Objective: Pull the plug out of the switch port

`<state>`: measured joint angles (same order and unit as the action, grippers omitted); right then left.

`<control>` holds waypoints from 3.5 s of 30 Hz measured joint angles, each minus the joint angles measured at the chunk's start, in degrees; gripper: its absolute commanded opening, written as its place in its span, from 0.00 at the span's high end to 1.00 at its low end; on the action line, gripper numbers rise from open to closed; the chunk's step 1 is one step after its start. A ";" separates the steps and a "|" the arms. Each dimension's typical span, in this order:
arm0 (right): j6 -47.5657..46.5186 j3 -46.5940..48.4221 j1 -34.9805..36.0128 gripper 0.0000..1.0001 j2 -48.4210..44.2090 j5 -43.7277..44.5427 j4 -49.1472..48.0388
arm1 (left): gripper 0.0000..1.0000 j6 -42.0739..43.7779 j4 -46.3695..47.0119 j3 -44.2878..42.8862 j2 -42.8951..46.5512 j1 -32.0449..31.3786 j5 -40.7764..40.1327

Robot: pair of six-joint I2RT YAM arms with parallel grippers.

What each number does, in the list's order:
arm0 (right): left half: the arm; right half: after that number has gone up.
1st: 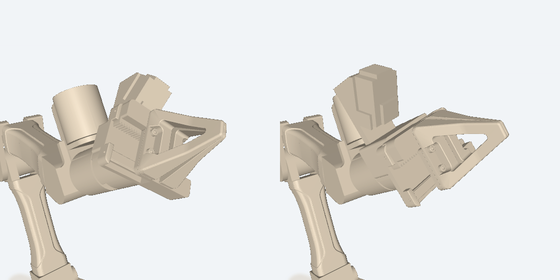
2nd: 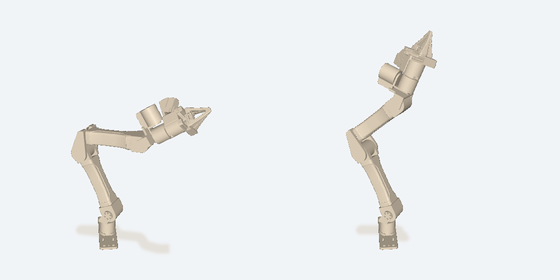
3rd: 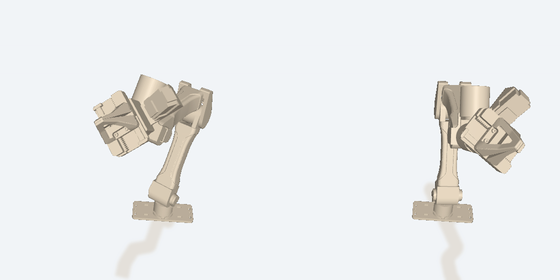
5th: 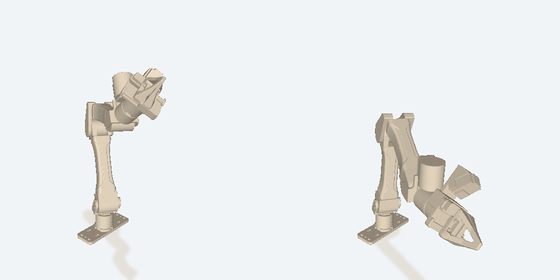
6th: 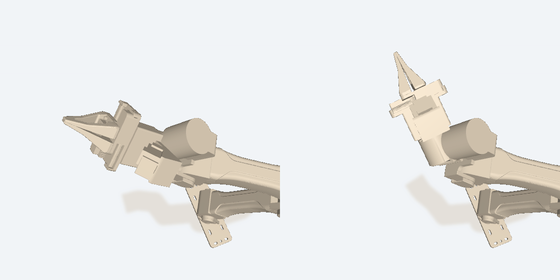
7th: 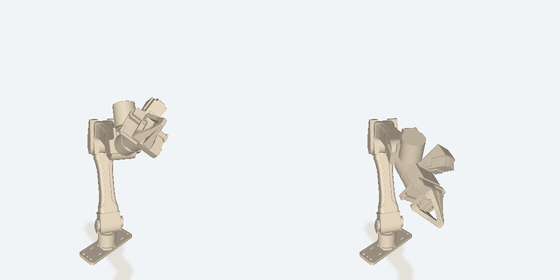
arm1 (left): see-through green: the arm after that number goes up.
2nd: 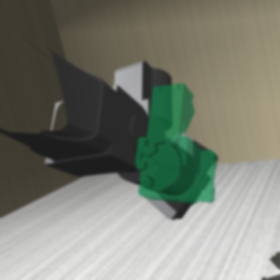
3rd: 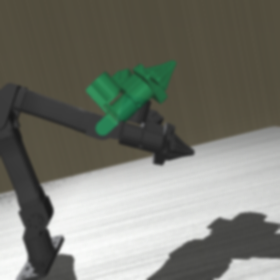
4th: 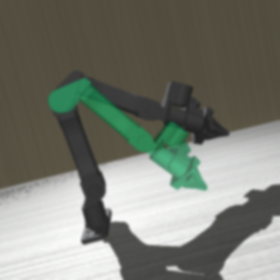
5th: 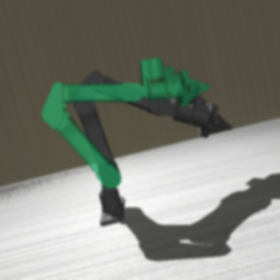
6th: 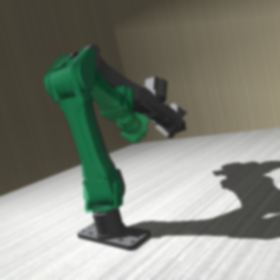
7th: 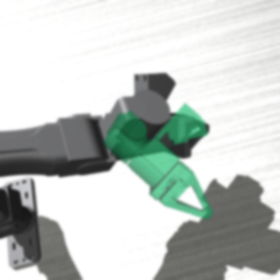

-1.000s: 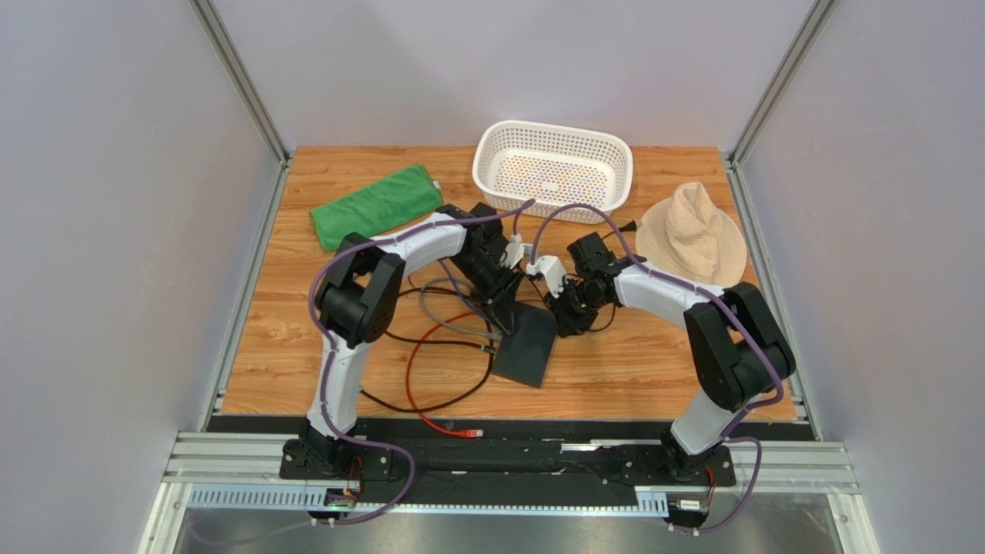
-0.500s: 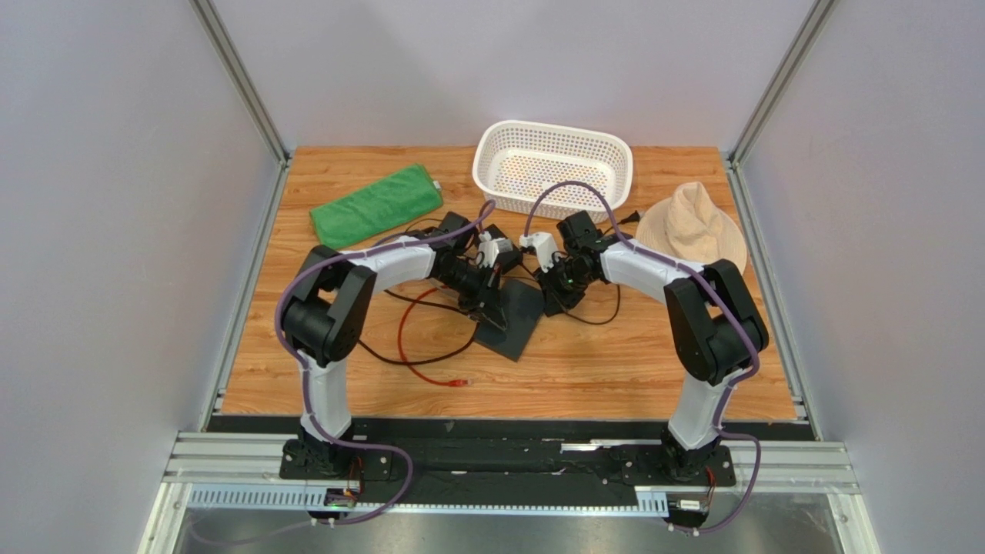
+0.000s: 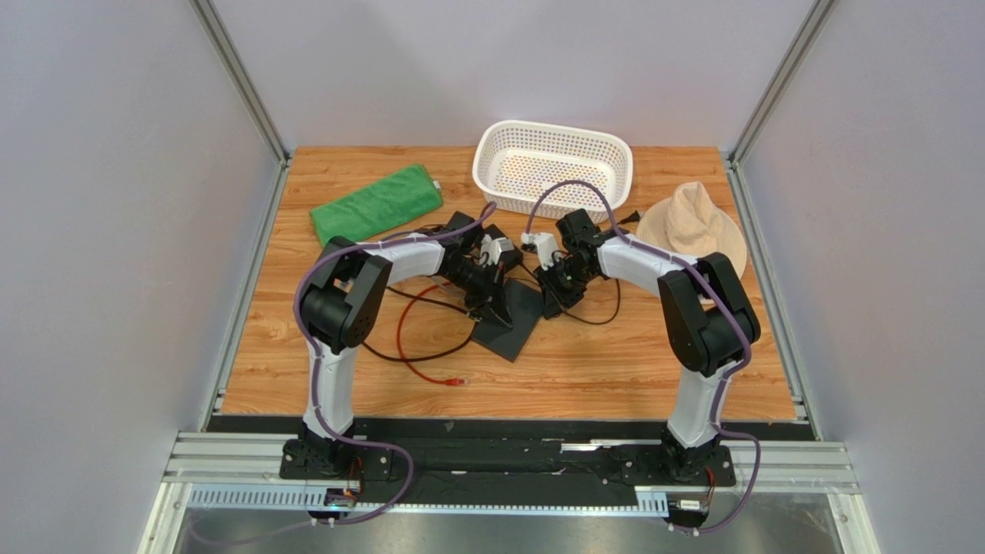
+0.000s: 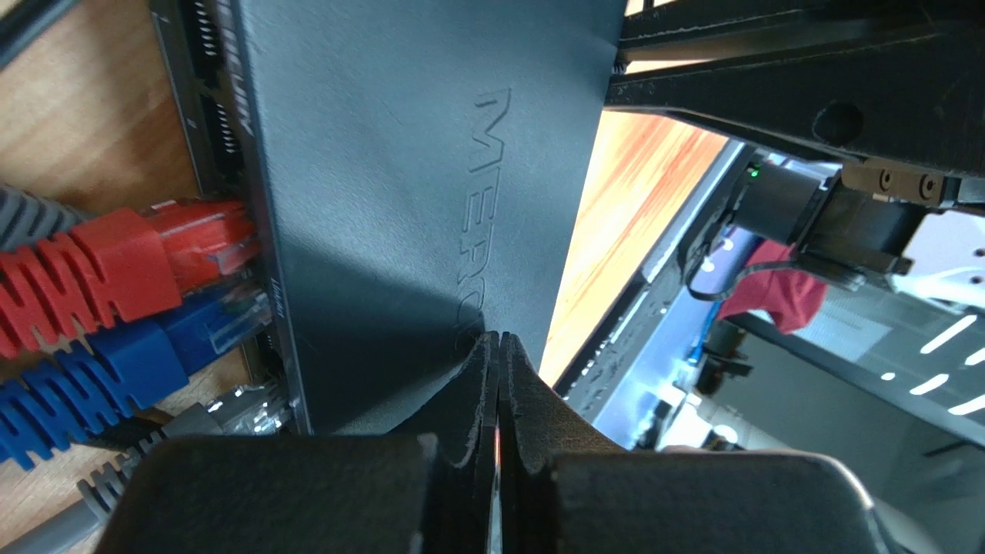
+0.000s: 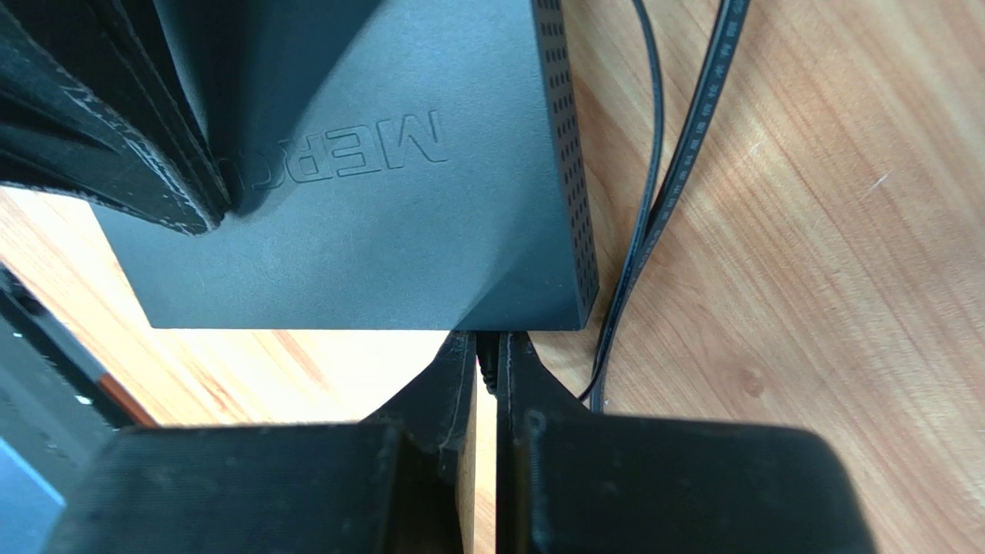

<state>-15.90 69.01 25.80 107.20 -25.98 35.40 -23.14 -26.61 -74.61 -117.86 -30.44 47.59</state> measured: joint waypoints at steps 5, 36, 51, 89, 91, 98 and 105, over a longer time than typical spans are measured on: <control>2.64 0.09 -0.46 1.00 0.46 -1.11 0.04 | 1.00 -1.66 -0.79 -2.69 -2.64 0.68 1.90; 7.98 -8.66 -9.90 1.00 2.10 -24.13 -1.68 | 1.00 -2.60 -2.08 -5.07 -5.60 1.95 5.44; 15.69 -19.26 -11.26 0.99 -2.25 -29.33 -8.20 | 1.00 -2.29 -2.93 -5.40 -5.57 1.14 4.83; 12.55 -10.67 -7.28 1.00 -22.53 0.35 -0.20 | 0.74 37.59 -16.87 2.69 12.22 0.50 -28.74; 12.92 -12.55 -6.71 1.00 -20.87 0.37 0.09 | 0.76 38.25 -16.85 2.69 12.24 0.50 -28.70; 13.53 -14.08 -3.98 1.00 -12.81 -0.24 0.42 | 0.78 38.80 -15.87 2.78 12.22 -0.44 -28.13; 18.10 -7.26 -2.97 1.00 -1.88 -6.01 1.16 | 0.80 38.80 -15.87 2.80 12.22 -7.04 -28.37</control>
<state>2.20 61.76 22.83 105.32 -31.99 36.56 15.66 -42.48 -71.81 -105.65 -37.47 19.22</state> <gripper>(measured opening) 0.005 0.205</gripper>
